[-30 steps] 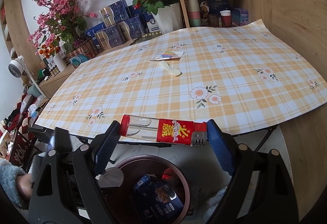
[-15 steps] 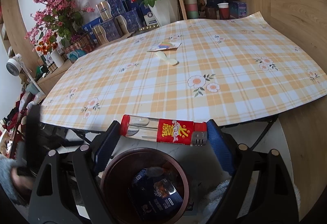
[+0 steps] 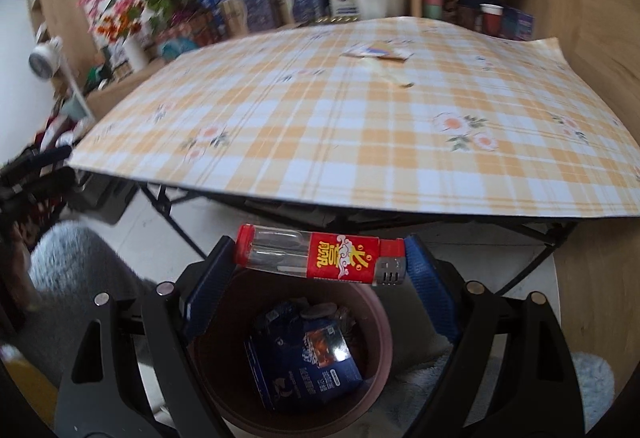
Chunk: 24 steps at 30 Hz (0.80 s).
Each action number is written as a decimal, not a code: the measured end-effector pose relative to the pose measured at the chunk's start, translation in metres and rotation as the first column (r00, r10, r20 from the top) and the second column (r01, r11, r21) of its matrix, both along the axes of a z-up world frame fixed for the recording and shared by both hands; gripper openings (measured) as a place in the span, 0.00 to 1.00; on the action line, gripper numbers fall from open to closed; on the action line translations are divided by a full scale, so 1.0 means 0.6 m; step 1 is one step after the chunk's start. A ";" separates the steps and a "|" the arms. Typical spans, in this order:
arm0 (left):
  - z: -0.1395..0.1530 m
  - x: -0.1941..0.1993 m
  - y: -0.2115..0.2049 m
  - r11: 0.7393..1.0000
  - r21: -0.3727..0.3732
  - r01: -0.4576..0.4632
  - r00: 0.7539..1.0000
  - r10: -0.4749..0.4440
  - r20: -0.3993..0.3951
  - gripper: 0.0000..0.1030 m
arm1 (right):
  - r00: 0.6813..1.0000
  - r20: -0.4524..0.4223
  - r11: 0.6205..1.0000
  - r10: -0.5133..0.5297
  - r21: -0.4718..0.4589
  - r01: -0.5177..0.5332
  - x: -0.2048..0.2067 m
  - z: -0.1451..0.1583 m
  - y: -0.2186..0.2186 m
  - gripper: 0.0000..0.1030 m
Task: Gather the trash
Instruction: 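Drop the lighter into the bin with the right tool while the left tool drops the lid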
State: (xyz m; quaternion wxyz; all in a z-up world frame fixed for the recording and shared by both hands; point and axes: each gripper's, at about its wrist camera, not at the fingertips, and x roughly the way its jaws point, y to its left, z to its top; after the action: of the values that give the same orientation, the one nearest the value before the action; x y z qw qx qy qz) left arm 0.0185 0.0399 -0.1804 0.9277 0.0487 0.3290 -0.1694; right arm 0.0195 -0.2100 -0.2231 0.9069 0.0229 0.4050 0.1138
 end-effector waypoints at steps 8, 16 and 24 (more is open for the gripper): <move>-0.012 -0.003 0.036 0.987 -0.077 -0.141 0.990 0.143 0.009 0.94 | 0.993 -0.100 0.997 0.066 -0.036 -0.070 0.016 -0.053 0.036 0.82; -0.024 0.016 0.061 0.972 -0.129 -0.198 0.980 0.192 -0.054 0.94 | 0.984 -0.156 0.994 0.084 -0.056 -0.093 0.021 -0.078 0.044 0.82; -0.027 0.015 0.057 0.974 -0.118 -0.195 0.981 0.190 -0.051 0.94 | 0.983 -0.161 0.994 0.089 -0.054 -0.099 0.022 -0.079 0.044 0.82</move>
State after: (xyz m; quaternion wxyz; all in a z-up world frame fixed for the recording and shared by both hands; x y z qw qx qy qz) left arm 0.0275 0.0742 -0.1963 0.9343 -0.0439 0.3395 -0.0998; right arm 0.0329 -0.1835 -0.2708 0.8658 -0.0155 0.4796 0.1417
